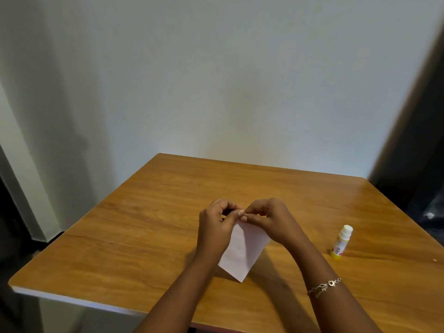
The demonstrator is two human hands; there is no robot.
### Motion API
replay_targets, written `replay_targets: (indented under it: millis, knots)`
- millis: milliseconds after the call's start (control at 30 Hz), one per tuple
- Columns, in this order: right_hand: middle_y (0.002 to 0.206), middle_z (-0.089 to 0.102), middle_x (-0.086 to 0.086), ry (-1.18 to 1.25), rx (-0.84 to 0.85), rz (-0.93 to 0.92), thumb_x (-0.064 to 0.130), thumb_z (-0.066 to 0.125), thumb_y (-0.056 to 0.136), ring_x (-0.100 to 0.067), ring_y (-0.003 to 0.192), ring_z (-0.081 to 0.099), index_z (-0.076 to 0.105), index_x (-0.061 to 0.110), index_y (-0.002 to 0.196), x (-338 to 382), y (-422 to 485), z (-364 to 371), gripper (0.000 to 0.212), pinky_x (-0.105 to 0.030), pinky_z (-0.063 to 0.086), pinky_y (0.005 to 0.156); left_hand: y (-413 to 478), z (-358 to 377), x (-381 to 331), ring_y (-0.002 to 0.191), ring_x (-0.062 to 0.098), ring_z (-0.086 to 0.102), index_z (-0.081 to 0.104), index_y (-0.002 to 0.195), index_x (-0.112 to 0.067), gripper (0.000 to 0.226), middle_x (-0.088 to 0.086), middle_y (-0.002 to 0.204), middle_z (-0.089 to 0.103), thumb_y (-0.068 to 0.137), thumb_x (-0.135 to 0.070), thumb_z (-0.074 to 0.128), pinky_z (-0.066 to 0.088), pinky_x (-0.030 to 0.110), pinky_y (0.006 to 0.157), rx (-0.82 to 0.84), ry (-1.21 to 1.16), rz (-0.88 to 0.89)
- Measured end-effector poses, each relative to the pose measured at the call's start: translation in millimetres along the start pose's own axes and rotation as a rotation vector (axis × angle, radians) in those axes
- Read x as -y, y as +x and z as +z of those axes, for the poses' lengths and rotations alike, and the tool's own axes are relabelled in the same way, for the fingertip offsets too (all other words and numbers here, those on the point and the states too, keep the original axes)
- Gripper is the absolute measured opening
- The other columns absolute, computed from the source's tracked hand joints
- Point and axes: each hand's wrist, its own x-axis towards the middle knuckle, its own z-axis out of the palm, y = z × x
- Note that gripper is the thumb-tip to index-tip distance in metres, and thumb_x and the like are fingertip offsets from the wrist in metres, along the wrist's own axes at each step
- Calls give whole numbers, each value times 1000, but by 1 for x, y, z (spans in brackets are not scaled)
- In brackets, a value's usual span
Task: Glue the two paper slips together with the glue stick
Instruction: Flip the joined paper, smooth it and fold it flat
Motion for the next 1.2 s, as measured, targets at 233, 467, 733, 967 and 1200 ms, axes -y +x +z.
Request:
replay_targets:
  millis: [233,467,733,967,1200]
  knots:
    - [73,64,8,45,23,104,14,68,80,-2,69,56,74,7,81,-11,-9,-10,9,-24,45,67,4,-4,-1,77,11,59,62,72,-23,20,-3,76,64,81,-4,65,46,13,64,-93,-59,-22]
    - [82,71,-13,97,-25,160,12,67,80,-32,83,63,73,7,80,-19,-19,-18,7,-50,50,79,3,-3,0,78,9,60,62,73,-27,22,-6,75,65,82,-6,65,48,14,66,-141,-102,-57]
    - [77,70,-7,101,-88,193,10,68,79,-21,76,63,73,7,77,-24,-22,-14,6,-38,49,72,-3,-1,4,83,11,57,61,80,-22,14,-6,82,62,85,-9,61,45,9,65,-162,-24,-95]
    - [90,71,-10,-241,-29,69,18,66,82,-21,84,62,73,9,88,-12,-15,-8,13,-40,49,77,3,8,-9,116,14,46,58,110,-21,22,-2,114,59,90,-27,53,16,33,108,282,777,422]
    - [88,71,-9,-295,-48,48,24,66,82,-20,83,62,73,11,89,-8,-15,-6,17,-37,49,73,17,9,-14,97,14,54,59,90,-19,9,-2,97,63,91,-23,51,28,31,100,390,750,302]
